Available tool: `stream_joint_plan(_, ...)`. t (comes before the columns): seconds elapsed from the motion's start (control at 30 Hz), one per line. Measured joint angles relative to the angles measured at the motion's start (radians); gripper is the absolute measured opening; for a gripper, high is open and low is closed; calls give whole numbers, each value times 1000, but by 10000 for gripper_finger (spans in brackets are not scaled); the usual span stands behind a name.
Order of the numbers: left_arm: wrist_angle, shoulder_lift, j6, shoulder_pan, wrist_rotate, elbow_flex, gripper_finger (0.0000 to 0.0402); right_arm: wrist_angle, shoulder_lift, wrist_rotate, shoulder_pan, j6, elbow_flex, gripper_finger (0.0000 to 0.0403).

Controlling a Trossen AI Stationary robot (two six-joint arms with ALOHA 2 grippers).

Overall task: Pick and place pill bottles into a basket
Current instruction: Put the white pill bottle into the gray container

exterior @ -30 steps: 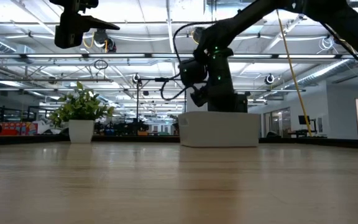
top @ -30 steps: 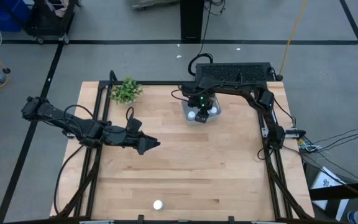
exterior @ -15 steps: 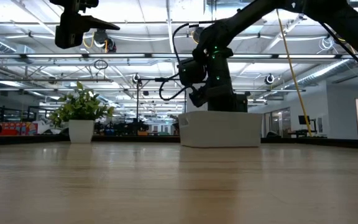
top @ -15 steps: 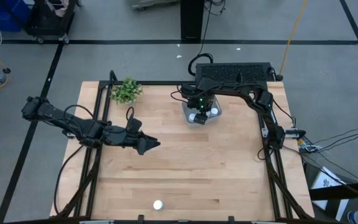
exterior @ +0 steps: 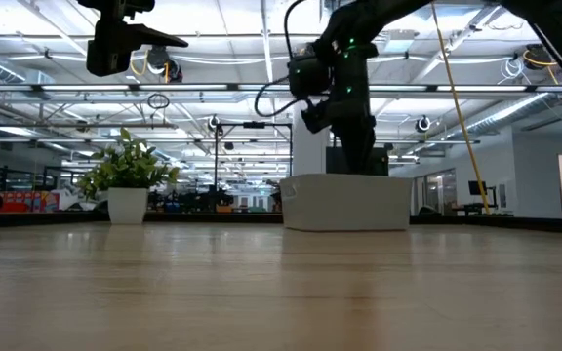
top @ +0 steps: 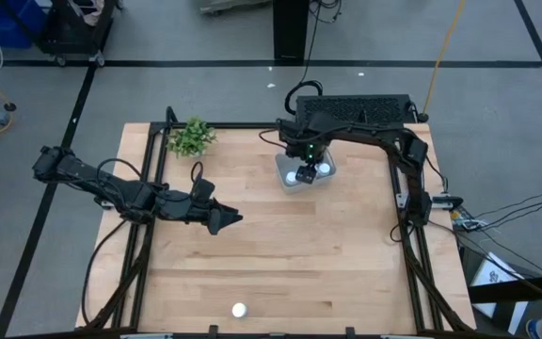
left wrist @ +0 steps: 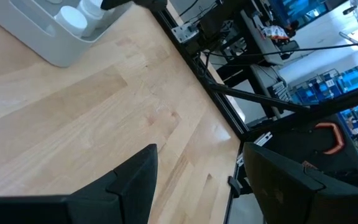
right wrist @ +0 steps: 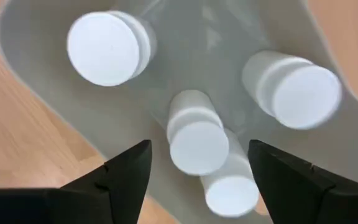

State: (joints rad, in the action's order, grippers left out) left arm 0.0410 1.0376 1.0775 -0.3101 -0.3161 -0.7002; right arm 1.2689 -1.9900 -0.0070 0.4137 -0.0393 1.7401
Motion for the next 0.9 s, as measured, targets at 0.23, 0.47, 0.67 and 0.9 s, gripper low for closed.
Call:
stream_joint_plan(0.23, -1, 0, 55, 8, 45, 0, 243, 13, 140, 11, -17, 96, 0, 263)
stream_joint_plan(0.47, -63, 0, 77, 48, 159, 0, 243, -46, 355, 9, -86, 297, 0, 263)
stream_joint_plan(0.67, -117, 12, 42, 49, 237, -18, 243, -263, 520, 52, -197, 505, 1, 263)
stream_joint_plan(0.9, 179, 119, -25, -38, 263, -200, 243, -429, 602, 222, -370, 616, 1, 263)
